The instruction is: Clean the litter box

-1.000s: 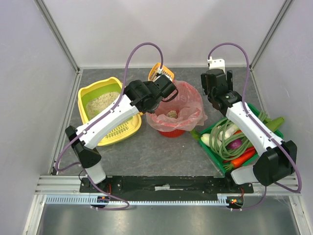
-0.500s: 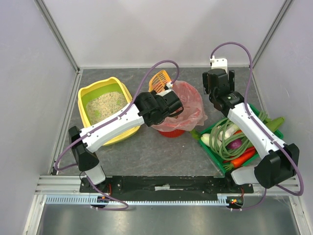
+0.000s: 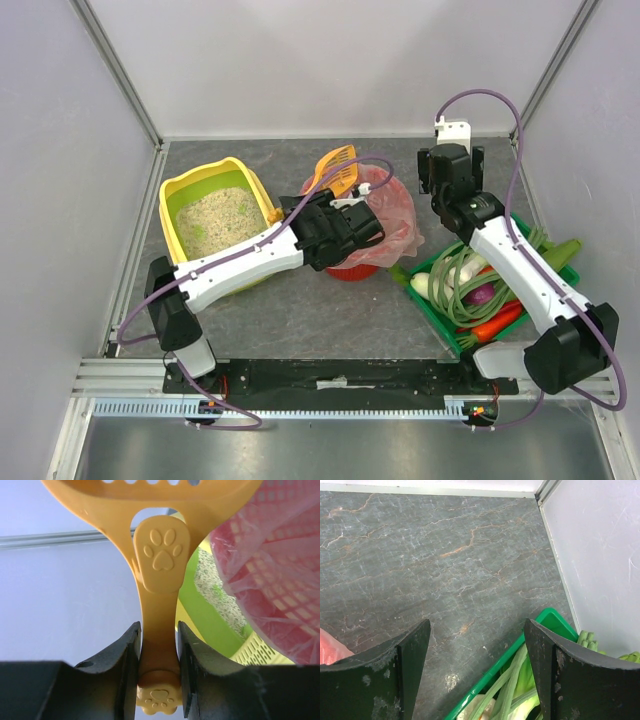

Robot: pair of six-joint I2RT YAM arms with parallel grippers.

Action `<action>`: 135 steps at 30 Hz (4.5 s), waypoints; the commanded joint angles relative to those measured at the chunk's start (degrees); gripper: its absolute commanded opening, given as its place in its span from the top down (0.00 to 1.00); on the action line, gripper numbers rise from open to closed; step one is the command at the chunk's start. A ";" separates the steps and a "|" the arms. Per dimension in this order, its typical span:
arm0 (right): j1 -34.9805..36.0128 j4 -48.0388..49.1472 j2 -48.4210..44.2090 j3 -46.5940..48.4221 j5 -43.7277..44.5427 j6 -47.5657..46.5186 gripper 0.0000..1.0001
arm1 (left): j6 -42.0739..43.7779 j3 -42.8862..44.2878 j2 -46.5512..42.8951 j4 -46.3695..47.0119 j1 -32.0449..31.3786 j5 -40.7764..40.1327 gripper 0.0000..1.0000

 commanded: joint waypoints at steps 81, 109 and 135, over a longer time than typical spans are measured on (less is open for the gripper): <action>-4.05 5.95 -5.70 -3.88 -4.73 5.04 0.15 | -33.49 9.02 -19.15 -4.27 21.08 41.69 0.98; -4.05 1.20 2.92 8.77 -1.31 1.09 0.15 | -43.87 -20.95 -20.22 18.30 52.55 58.48 0.98; -4.22 1.55 3.71 9.65 2.47 1.79 0.15 | -42.98 -25.08 -4.30 29.47 57.65 65.78 0.98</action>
